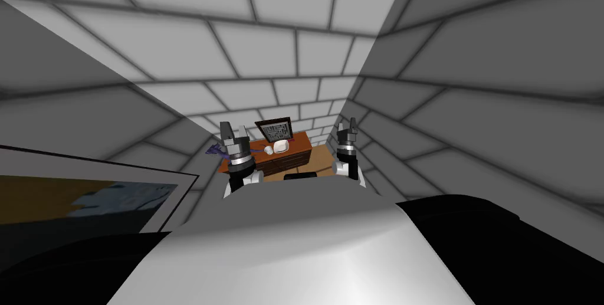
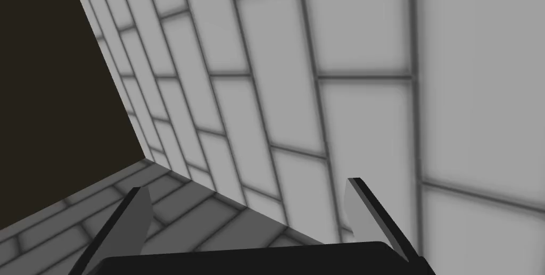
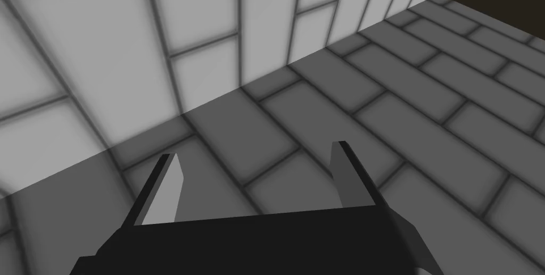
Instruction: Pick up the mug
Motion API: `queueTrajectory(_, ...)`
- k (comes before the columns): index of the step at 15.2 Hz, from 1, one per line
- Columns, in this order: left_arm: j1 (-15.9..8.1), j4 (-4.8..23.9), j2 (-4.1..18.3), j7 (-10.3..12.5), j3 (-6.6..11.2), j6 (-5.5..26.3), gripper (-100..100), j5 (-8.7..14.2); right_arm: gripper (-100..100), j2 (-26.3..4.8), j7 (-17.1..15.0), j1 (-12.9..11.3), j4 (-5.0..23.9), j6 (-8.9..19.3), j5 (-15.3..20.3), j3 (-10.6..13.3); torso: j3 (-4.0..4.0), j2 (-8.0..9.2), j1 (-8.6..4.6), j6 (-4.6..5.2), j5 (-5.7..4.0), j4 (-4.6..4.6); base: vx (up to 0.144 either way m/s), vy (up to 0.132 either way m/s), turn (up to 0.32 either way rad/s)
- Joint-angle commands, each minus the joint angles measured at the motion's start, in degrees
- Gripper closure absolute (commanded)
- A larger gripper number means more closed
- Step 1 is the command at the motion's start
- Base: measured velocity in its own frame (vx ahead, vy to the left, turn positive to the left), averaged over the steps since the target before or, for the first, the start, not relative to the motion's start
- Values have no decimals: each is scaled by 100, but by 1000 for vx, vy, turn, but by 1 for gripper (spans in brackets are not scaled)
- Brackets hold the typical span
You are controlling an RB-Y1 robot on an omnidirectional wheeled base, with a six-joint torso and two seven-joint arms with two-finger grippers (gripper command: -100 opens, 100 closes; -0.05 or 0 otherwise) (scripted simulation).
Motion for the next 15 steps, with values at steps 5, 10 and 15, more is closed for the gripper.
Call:
queueTrajectory(5, -77, 179, 608, 89, 92, 284, -100, 87, 0, 0, 0, -1, 0, 0, 0, 0, 1, 3, 12, 2, 2, 0, -5, 17, -99)
queueTrajectory(10, -215, 488, 1109, 245, 255, 780, -100, 238, 0, 0, 0, -1, 0, 0, 0, 0, 2, 5, 20, 4, 4, 1, -13, 33, -156)
queueTrajectory(15, -411, 918, 1531, 466, 488, 1355, -100, 447, 0, -1, 0, -1, 0, 0, 0, 0, 3, 6, 21, 2, 5, 1, -20, 40, -194)
